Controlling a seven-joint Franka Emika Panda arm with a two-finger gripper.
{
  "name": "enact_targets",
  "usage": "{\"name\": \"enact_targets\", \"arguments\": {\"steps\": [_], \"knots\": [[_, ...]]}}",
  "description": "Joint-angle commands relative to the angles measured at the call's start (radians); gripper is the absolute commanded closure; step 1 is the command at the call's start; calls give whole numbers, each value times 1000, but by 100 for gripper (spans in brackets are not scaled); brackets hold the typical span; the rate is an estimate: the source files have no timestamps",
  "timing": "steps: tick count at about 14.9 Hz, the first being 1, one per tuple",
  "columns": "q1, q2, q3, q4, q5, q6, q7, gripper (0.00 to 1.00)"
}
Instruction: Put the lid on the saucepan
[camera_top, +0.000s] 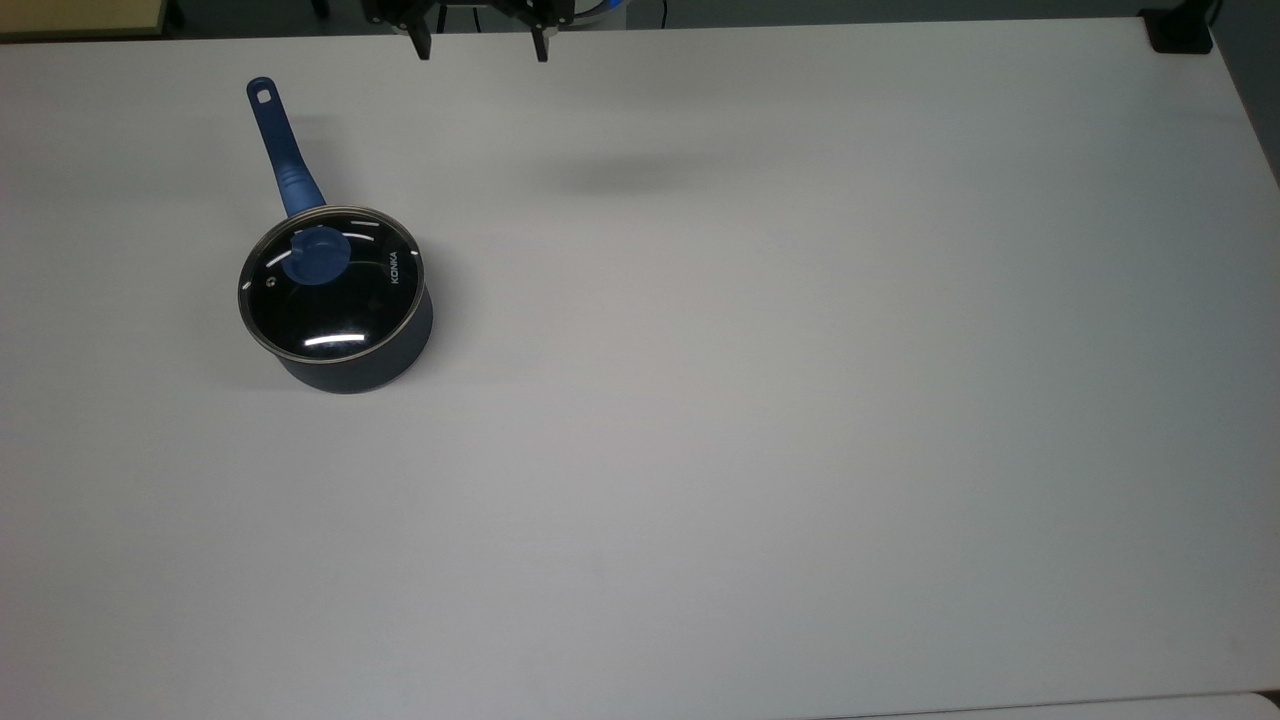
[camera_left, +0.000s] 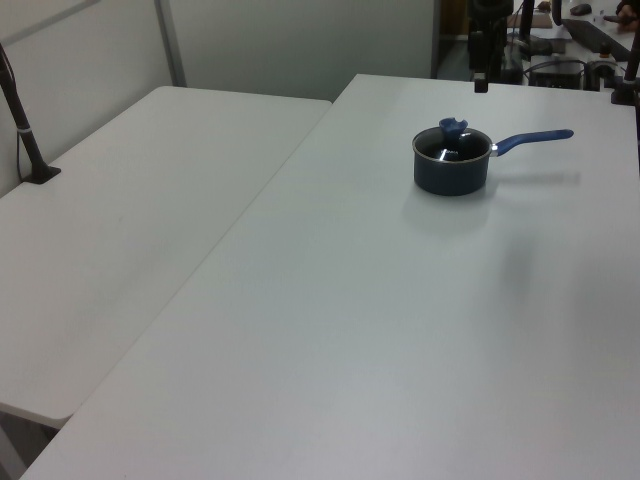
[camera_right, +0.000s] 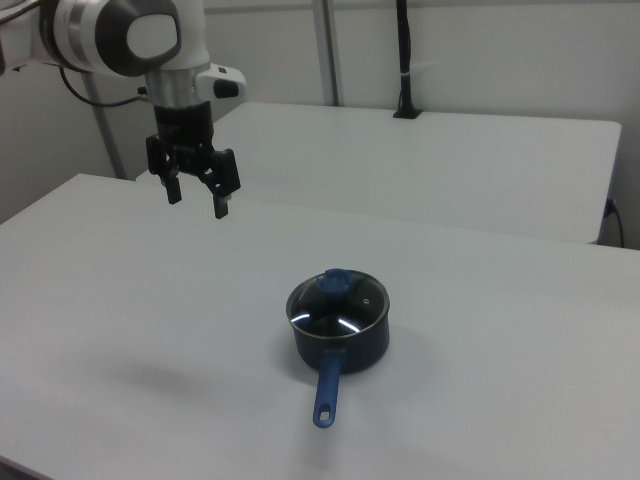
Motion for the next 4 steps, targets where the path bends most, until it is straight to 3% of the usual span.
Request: {"name": "enact_targets", "arguments": {"steps": [1,4], "knots": [[-5,-19,-16,-14,-15,-12,11,0],[-2,-21,-15,-14,-23,-26,12,0]]}}
